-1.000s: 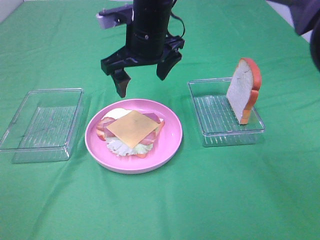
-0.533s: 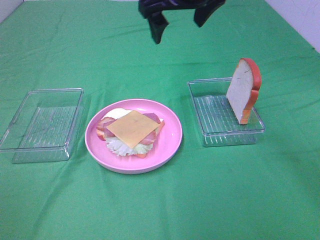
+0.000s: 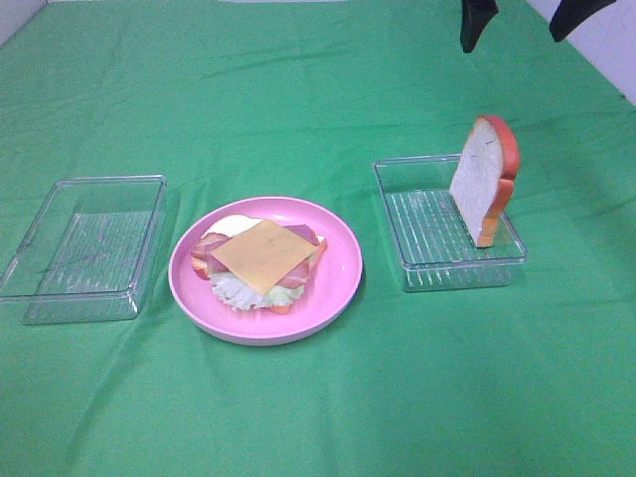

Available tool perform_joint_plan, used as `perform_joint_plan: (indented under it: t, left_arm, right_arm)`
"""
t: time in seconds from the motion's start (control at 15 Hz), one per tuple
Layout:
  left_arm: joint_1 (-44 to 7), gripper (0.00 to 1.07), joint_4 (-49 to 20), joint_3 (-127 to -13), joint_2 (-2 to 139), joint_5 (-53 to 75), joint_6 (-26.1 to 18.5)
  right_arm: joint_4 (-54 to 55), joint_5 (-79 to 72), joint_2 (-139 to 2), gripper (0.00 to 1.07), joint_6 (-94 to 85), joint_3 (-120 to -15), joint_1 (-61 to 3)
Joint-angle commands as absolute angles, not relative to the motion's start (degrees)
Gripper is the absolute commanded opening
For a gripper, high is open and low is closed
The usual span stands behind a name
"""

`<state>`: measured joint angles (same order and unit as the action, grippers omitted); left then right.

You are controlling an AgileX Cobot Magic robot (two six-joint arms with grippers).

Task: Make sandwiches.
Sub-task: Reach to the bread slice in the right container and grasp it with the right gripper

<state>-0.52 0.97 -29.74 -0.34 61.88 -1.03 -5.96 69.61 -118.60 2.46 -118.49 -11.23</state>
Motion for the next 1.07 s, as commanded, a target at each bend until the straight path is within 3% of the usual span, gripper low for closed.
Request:
perform_joint_plan:
  t: [0.07,0.93,1.07]
  left_arm:
    - [-0.46,1.00,1.03,-29.68,-0.57,61.59,-0.80]
    - [-0.46,1.00,1.03,-29.68,-0.57,61.59,-0.80]
    - [-0.46,1.00,1.03,-29.68,-0.57,61.59,-0.80]
  right_arm:
    - [-7.39,76.26,-118.14,0.95,2.81,-115.16,-11.17]
    - [-3.44,74.66,-129.89,0.94,3.15,-112.76,-11.17]
    - [-3.15,74.89,-131.21,0.88,3.21,-112.76,-11.17]
